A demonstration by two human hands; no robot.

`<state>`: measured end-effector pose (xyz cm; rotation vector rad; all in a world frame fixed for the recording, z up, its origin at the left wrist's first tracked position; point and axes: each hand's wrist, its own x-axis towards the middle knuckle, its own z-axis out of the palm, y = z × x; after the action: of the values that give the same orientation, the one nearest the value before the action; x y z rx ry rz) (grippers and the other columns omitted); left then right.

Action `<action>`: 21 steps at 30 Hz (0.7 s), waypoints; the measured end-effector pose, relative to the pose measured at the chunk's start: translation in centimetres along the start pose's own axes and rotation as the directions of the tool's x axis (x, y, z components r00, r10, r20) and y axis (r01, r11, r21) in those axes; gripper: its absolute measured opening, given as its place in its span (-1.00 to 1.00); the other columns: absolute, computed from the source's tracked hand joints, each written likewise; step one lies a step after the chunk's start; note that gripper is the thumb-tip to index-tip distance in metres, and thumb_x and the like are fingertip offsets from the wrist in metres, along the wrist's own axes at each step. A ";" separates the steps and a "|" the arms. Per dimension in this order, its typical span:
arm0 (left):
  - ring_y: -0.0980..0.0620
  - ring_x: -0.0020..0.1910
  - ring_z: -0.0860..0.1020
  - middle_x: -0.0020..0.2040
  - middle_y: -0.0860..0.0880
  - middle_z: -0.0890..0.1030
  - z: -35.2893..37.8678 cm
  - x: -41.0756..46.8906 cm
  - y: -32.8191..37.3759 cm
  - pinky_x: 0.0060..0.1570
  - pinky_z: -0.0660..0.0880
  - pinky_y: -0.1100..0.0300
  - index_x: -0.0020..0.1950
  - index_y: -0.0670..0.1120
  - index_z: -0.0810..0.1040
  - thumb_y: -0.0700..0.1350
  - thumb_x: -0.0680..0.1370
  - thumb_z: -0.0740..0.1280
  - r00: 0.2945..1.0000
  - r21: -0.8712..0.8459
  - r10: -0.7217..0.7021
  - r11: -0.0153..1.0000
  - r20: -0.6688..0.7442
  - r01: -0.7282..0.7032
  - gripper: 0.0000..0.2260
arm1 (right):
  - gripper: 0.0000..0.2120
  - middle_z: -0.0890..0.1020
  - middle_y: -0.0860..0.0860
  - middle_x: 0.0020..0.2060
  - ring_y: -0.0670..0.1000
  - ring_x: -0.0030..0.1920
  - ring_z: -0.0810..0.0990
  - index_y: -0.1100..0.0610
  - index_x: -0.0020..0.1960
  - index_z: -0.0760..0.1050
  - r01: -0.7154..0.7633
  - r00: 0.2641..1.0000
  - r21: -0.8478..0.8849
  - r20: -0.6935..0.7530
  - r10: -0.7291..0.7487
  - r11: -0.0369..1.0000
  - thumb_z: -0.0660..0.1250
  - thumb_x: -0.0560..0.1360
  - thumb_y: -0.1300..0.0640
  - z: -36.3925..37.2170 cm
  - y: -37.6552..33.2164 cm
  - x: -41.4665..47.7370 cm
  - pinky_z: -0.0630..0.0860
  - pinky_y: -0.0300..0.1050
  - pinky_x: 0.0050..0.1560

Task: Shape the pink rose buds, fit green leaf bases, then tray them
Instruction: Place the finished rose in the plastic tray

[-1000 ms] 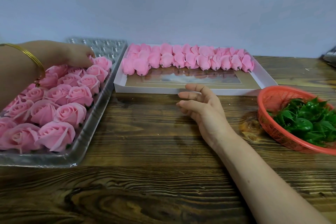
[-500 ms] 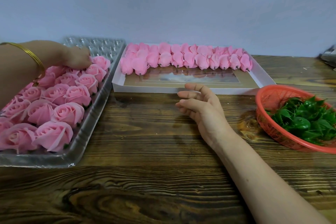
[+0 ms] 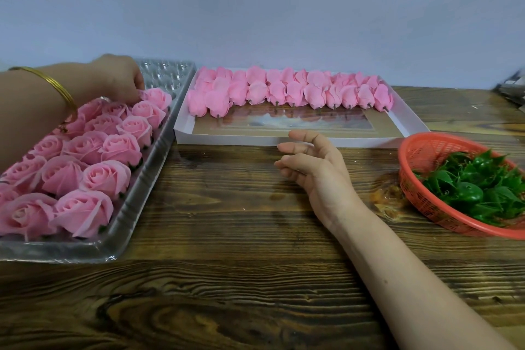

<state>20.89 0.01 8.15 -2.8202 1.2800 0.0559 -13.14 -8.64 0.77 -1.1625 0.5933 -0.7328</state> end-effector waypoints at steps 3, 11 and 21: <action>-0.15 -0.20 0.59 -0.23 -0.13 0.67 -0.3 0.0 0.3 -0.14 0.43 0.15 -0.16 -0.16 0.69 -0.22 0.48 0.43 0.999 -0.021 -0.024 0.999 0.033 0.025 -0.95 | -0.65 0.64 0.08 -0.09 0.06 -0.18 0.60 0.15 0.12 0.50 0.001 1.000 0.011 -0.002 -0.001 1.000 0.30 0.44 0.48 0.0 -0.1 0.0 0.51 -0.09 -0.11; -0.06 -0.46 0.54 -0.48 -0.01 0.56 -1.0 -0.2 0.5 -0.24 0.44 0.16 -0.35 -0.10 0.59 -0.30 0.46 0.41 0.997 -0.019 -0.039 0.999 0.068 0.041 -0.79 | -0.65 0.64 0.10 -0.08 0.03 -0.20 0.62 0.16 0.12 0.50 -0.005 1.000 0.011 0.001 0.005 1.000 0.30 0.44 0.48 0.0 0.0 0.0 0.52 -0.11 -0.12; -0.10 -0.39 0.59 -0.34 -0.09 0.64 -0.6 0.2 0.4 -0.23 0.44 0.18 -0.20 -0.13 0.69 -0.24 0.49 0.40 0.995 0.029 -0.036 0.999 0.092 0.033 -0.90 | -0.66 0.65 0.09 -0.10 0.06 -0.19 0.59 0.17 0.11 0.50 -0.011 1.000 0.015 -0.008 0.011 1.000 0.29 0.43 0.49 0.1 0.0 0.0 0.51 -0.11 -0.13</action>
<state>20.71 -0.43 8.70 -2.7797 1.2031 0.1643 -13.10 -8.58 0.79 -1.1417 0.5992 -0.7314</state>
